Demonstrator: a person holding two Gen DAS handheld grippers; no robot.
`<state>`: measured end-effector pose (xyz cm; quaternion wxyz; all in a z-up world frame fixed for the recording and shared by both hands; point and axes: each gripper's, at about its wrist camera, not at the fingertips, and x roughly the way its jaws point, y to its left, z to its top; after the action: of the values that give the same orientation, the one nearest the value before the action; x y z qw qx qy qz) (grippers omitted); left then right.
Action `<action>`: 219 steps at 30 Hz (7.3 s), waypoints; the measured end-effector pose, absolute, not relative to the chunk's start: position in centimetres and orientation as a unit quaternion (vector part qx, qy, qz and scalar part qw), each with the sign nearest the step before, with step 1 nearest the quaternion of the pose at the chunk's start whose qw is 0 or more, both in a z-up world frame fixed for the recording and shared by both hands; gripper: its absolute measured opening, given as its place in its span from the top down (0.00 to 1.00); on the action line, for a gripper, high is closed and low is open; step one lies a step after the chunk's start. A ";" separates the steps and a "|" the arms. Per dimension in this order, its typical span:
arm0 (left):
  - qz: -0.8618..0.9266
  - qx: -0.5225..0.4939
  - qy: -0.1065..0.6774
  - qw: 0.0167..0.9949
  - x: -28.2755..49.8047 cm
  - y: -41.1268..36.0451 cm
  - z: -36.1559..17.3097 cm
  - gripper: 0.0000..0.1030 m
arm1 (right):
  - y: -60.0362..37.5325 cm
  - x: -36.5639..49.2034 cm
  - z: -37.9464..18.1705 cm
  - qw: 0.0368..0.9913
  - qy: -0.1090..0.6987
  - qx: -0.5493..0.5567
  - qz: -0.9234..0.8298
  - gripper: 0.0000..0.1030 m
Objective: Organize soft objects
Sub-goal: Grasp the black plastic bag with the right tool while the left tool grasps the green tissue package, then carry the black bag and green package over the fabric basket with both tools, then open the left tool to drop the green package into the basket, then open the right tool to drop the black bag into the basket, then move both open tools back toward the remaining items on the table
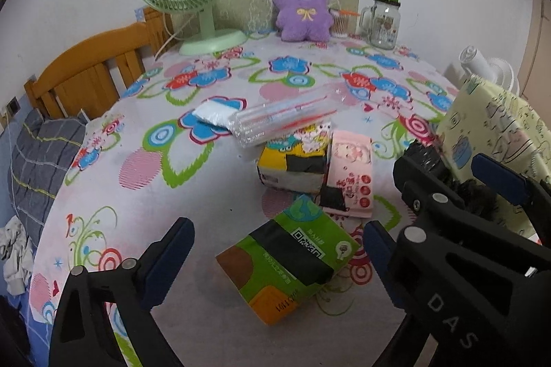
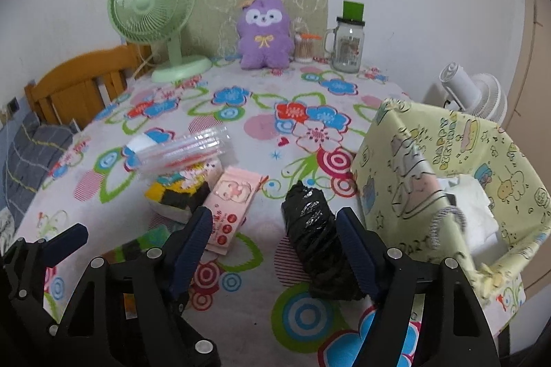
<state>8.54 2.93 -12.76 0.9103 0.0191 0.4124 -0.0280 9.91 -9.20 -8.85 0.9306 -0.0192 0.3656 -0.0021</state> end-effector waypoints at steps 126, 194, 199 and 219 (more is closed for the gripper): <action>-0.106 0.031 0.304 0.946 5.4 -11.6 -0.3 0.17 | -23.7 5.7 3.2 0.960 0.276 0.047 0.016 0.93; -0.130 0.074 0.335 0.930 7.9 -14.4 -2.1 0.00 | -27.3 7.2 0.9 0.959 0.270 0.075 -0.035 0.09; -0.118 0.070 0.322 0.937 7.0 -12.9 -1.4 0.00 | -25.8 6.2 1.6 0.962 0.263 0.068 -0.040 0.07; -0.094 0.047 0.298 0.949 4.3 -6.5 -0.2 0.00 | -19.4 3.4 3.5 0.969 0.239 0.040 -0.040 0.03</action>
<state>4.26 -6.51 -0.15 0.9489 0.0473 0.2977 -0.0937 3.36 -19.38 3.49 0.9694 0.0404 0.2388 -0.0397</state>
